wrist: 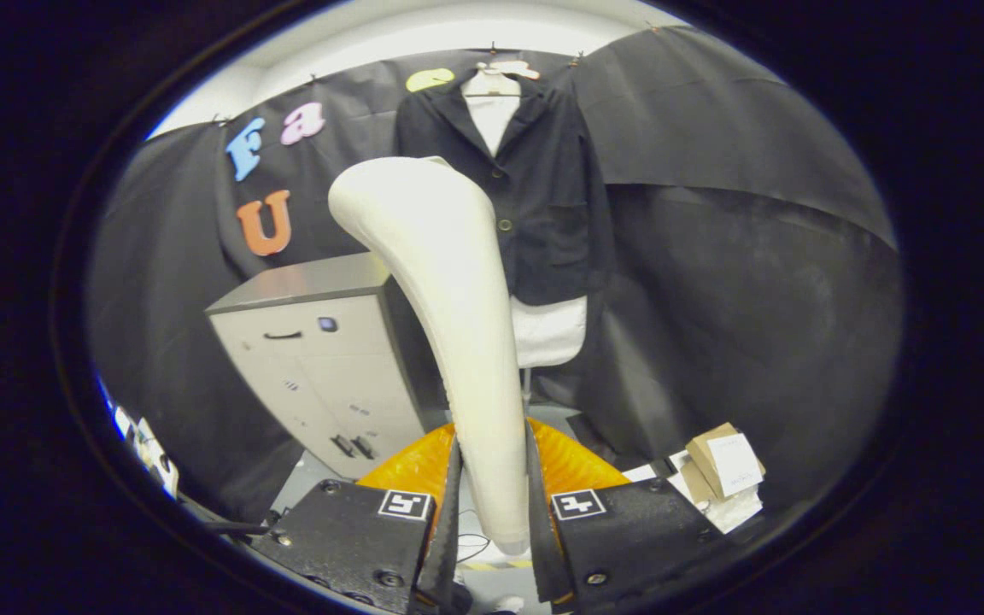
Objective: Iron the clothes twice with a garment steamer, once on the left side and once on the right side.
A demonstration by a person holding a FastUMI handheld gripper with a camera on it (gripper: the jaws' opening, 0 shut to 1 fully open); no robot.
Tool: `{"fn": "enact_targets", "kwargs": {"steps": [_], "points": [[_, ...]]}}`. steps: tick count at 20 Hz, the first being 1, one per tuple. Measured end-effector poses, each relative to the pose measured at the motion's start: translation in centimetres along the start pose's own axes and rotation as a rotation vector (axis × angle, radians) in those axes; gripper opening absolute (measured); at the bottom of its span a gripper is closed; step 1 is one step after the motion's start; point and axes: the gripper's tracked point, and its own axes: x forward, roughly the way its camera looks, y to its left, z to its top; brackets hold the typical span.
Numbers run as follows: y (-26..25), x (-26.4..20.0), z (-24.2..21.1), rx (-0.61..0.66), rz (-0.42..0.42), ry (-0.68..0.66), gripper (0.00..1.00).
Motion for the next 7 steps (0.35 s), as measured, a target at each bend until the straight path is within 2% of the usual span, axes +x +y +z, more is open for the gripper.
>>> {"fn": "enact_targets", "kwargs": {"steps": [7], "points": [[-0.2, -0.3, 1.3, -0.027, 0.065, -0.005, 0.38]]}}
